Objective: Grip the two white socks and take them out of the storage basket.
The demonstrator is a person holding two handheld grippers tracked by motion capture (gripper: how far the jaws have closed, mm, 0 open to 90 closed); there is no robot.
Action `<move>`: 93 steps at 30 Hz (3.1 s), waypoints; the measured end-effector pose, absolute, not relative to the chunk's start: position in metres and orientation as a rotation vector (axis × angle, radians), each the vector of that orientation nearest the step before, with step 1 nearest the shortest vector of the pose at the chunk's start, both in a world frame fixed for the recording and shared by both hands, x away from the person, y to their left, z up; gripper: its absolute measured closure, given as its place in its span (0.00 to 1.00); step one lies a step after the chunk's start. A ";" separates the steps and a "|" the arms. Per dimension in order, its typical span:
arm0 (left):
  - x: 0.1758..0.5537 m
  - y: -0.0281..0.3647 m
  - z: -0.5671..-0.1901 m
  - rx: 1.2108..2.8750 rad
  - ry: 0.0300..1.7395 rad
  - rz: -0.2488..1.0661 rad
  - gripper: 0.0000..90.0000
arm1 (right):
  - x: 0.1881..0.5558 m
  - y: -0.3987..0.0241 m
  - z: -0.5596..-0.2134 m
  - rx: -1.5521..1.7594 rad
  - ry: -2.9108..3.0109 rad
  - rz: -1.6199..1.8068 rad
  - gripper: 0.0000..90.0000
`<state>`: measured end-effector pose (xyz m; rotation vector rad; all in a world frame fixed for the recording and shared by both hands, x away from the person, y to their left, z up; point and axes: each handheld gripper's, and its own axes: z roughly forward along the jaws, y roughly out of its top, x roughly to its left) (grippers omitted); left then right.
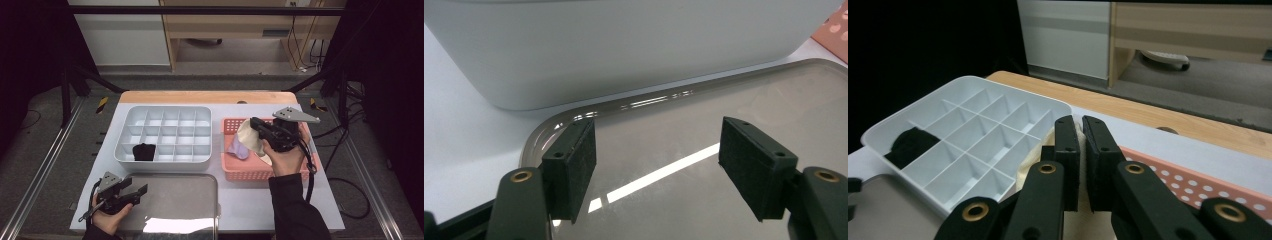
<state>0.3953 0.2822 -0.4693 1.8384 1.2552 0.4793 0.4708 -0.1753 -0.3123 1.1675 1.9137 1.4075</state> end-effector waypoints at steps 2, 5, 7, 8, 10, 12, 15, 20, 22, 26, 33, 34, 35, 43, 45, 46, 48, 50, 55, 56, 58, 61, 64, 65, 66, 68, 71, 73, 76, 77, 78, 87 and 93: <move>0.395 0.282 -0.469 1.839 1.255 0.478 0.34 | 0.463 -0.173 -0.311 1.145 1.925 1.416 0.96; 0.395 0.282 -0.469 1.839 1.252 0.477 0.34 | 0.451 -0.170 -0.308 1.112 1.938 1.430 0.96; 0.395 0.282 -0.469 1.840 1.251 0.477 0.34 | 0.442 -0.168 -0.306 1.095 1.947 1.434 0.96; 0.395 0.282 -0.469 1.841 1.251 0.477 0.34 | 0.438 -0.166 -0.305 1.088 1.949 1.435 0.96; 0.395 0.282 -0.469 1.839 1.249 0.478 0.34 | 0.429 -0.164 -0.305 1.085 1.951 1.431 0.96; 0.395 0.281 -0.468 1.836 1.248 0.479 0.34 | 0.421 -0.163 -0.306 1.068 1.959 1.445 0.96; 0.394 0.281 -0.468 1.838 1.246 0.481 0.34 | 0.410 -0.160 -0.311 1.051 1.977 1.462 0.96; 0.394 0.281 -0.467 1.833 1.244 0.479 0.34 | 0.396 -0.156 -0.323 1.024 2.028 1.501 0.95; 0.394 0.281 -0.467 1.832 1.242 0.478 0.34 | 0.391 -0.154 -0.330 1.028 2.047 1.502 0.95; 0.394 0.280 -0.467 1.837 1.241 0.479 0.34 | 0.384 -0.149 -0.349 1.038 2.103 1.488 0.95; 0.393 0.279 -0.466 1.835 1.239 0.483 0.34 | 0.383 -0.140 -0.387 1.082 2.196 1.423 0.95; 0.393 0.279 -0.466 1.835 1.236 0.484 0.34 | 0.383 -0.138 -0.391 1.087 2.211 1.406 0.95; 0.393 0.279 -0.465 1.836 1.235 0.486 0.34 | 0.383 -0.137 -0.397 1.095 2.224 1.397 0.95; 0.393 0.277 -0.466 1.847 1.228 0.485 0.34 | 0.388 -0.122 -0.427 1.145 2.304 1.362 0.95; 0.394 0.276 -0.467 1.853 1.225 0.486 0.34 | 0.389 -0.118 -0.432 1.149 2.313 1.367 0.94; 0.394 0.275 -0.467 1.859 1.222 0.487 0.34 | 0.390 -0.116 -0.434 1.151 2.318 1.368 0.94; 0.395 0.275 -0.468 1.865 1.221 0.486 0.34 | 0.390 -0.110 -0.440 1.146 2.331 1.370 0.94; 0.395 0.275 -0.467 1.861 1.224 0.487 0.34 | 0.391 -0.104 -0.446 1.133 2.355 1.360 0.95; 0.395 0.275 -0.467 1.862 1.218 0.489 0.34 | 0.395 -0.089 -0.455 1.109 2.388 1.362 0.94; 0.395 0.275 -0.467 1.865 1.218 0.491 0.34 | 0.396 -0.086 -0.457 1.102 2.390 1.356 0.93; 0.395 0.275 -0.467 1.866 1.218 0.488 0.34 | 0.397 -0.081 -0.461 1.097 2.406 1.327 0.92; 0.395 0.275 -0.467 1.869 1.215 0.490 0.34 | 0.397 -0.075 -0.467 1.087 2.427 1.295 0.87; 0.395 0.276 -0.466 1.862 1.216 0.494 0.34 | 0.396 -0.074 -0.464 1.065 2.411 1.312 0.79; 0.395 0.276 -0.466 1.862 1.217 0.495 0.34 | 0.396 -0.075 -0.462 1.061 2.403 1.318 0.78; 0.395 0.276 -0.467 1.863 1.217 0.494 0.34 | 0.395 -0.077 -0.459 1.054 2.387 1.330 0.77; 0.394 0.275 -0.467 1.865 1.216 0.492 0.33 | 0.395 -0.081 -0.451 1.048 2.356 1.359 0.74; 0.394 0.275 -0.467 1.864 1.217 0.494 0.32 | 0.395 -0.092 -0.438 1.040 2.297 1.388 0.72; 0.394 0.275 -0.467 1.863 1.220 0.497 0.32 | 0.397 -0.100 -0.428 1.048 2.254 1.397 0.70; 0.395 0.277 -0.467 1.849 1.224 0.493 0.29 | 0.401 -0.114 -0.414 1.063 2.182 1.397 0.68; 0.395 0.277 -0.467 1.849 1.224 0.496 0.27 | 0.404 -0.120 -0.409 1.073 2.147 1.395 0.67; 0.395 0.278 -0.466 1.851 1.224 0.498 0.26 | 0.407 -0.123 -0.406 1.074 2.130 1.393 0.67; 0.395 0.278 -0.467 1.849 1.237 0.494 0.24 | 0.444 -0.154 -0.381 1.170 1.989 1.301 0.65; 0.396 0.279 -0.467 1.843 1.245 0.488 0.24 | 0.467 -0.171 -0.373 1.237 1.929 1.260 0.61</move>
